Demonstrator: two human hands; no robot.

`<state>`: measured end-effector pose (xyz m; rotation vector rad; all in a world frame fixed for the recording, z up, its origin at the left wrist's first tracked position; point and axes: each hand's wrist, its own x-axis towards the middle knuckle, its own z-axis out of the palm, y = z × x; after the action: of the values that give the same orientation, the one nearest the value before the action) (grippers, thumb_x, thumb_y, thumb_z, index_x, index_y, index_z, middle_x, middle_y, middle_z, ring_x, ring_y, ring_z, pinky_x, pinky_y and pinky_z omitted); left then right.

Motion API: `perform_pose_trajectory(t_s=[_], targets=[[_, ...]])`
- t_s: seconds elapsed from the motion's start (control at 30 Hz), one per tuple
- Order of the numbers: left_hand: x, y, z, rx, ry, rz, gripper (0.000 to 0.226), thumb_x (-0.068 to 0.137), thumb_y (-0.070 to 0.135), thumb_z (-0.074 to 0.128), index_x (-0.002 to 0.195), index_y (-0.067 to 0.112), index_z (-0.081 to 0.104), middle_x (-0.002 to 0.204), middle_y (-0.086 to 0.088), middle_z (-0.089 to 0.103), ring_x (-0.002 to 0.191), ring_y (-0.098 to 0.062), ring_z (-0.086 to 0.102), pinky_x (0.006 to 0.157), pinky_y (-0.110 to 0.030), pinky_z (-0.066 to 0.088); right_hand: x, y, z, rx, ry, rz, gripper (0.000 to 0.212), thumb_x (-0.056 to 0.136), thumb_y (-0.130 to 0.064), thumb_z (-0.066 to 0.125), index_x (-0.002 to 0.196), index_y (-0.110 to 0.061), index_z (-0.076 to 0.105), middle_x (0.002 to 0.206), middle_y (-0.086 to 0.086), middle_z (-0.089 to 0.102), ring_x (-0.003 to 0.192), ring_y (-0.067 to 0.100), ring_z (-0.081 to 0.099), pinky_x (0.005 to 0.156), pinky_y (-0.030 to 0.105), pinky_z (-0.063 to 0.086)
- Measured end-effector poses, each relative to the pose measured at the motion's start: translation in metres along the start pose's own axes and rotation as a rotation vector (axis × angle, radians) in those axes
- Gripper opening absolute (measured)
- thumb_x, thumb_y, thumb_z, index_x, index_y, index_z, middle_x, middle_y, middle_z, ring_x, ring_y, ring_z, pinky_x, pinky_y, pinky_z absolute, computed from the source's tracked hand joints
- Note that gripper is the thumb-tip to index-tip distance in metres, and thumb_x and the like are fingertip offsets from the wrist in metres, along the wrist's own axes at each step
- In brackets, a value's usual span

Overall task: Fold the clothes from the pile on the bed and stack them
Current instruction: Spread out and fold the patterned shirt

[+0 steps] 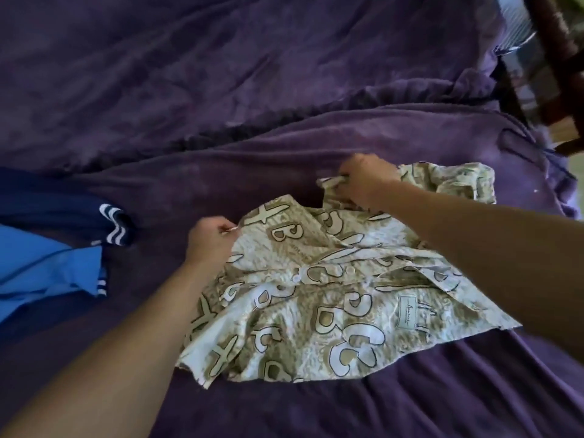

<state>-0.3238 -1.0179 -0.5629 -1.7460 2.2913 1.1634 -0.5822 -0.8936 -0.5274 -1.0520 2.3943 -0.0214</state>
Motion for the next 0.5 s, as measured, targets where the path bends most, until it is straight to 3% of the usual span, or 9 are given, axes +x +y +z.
perform_pose_trajectory(t_s=[0.1, 0.17, 0.23, 0.37, 0.4, 0.43, 0.5], targets=[[0.013, -0.011, -0.033, -0.019, 0.334, -0.190, 0.014, 0.088, 0.015, 0.060, 0.096, 0.008, 0.069, 0.100, -0.015, 0.068, 0.097, -0.034, 0.062, 0.079, -0.034, 0.045, 0.035, 0.010, -0.041, 0.252, 0.382, 0.203, 0.040, 0.092, -0.046, 0.050, 0.114, -0.015, 0.063, 0.105, 0.012, 0.066, 0.098, 0.031, 0.062, 0.084, 0.041, 0.048], [0.024, -0.024, -0.064, -0.018, 0.477, -0.324, 0.022, 0.093, 0.012, 0.050, 0.108, 0.003, 0.064, 0.114, -0.020, 0.062, 0.108, -0.039, 0.056, 0.088, -0.041, 0.045, 0.065, 0.013, -0.075, 0.520, 0.560, 0.323, 0.041, 0.091, -0.041, 0.048, 0.115, -0.010, 0.061, 0.097, 0.005, 0.059, 0.089, 0.019, 0.054, 0.087, 0.044, 0.046], [0.031, -0.031, -0.083, 0.019, 0.529, -0.379, 0.026, 0.094, 0.008, 0.043, 0.113, -0.002, 0.060, 0.119, -0.025, 0.058, 0.112, -0.043, 0.052, 0.091, -0.046, 0.043, 0.087, 0.012, -0.096, 0.660, 0.583, 0.343, 0.040, 0.089, -0.037, 0.050, 0.118, -0.011, 0.059, 0.095, 0.000, 0.051, 0.084, 0.015, 0.047, 0.082, 0.034, 0.051], [0.048, -0.032, -0.091, 0.031, 0.490, -0.399, 0.028, 0.092, 0.009, 0.047, 0.119, 0.005, 0.054, 0.122, -0.022, 0.055, 0.112, -0.043, 0.051, 0.084, -0.045, 0.042, 0.115, 0.004, -0.112, 0.815, 0.527, 0.301, 0.046, 0.087, -0.022, 0.055, 0.131, -0.008, 0.048, 0.102, 0.002, 0.054, 0.094, 0.025, 0.065, 0.058, 0.024, 0.049], [0.051, -0.031, -0.089, 0.059, 0.481, -0.378, 0.031, 0.091, 0.011, 0.051, 0.122, 0.008, 0.051, 0.126, -0.021, 0.052, 0.114, -0.042, 0.048, 0.087, -0.046, 0.041, 0.110, -0.001, -0.108, 0.772, 0.512, 0.294, 0.049, 0.086, -0.020, 0.057, 0.133, -0.011, 0.045, 0.105, 0.001, 0.055, 0.091, 0.023, 0.066, 0.055, 0.022, 0.050], [0.052, -0.030, -0.085, 0.131, 0.488, -0.298, 0.035, 0.088, 0.013, 0.056, 0.123, 0.010, 0.049, 0.128, -0.021, 0.049, 0.116, -0.042, 0.046, 0.090, -0.049, 0.040, 0.100, -0.005, -0.101, 0.641, 0.520, 0.266, 0.051, 0.086, -0.019, 0.057, 0.135, -0.014, 0.043, 0.110, 0.003, 0.056, 0.091, 0.022, 0.064, 0.062, 0.022, 0.051], [0.047, -0.024, -0.069, 0.269, 0.507, 0.027, 0.036, 0.083, 0.013, 0.062, 0.117, 0.010, 0.054, 0.121, -0.020, 0.051, 0.112, -0.041, 0.046, 0.088, -0.050, 0.040, 0.071, -0.010, -0.072, 0.319, 0.545, 0.079, 0.050, 0.087, -0.018, 0.056, 0.135, -0.014, 0.043, 0.123, 0.011, 0.054, 0.105, 0.030, 0.057, 0.085, 0.033, 0.047]])
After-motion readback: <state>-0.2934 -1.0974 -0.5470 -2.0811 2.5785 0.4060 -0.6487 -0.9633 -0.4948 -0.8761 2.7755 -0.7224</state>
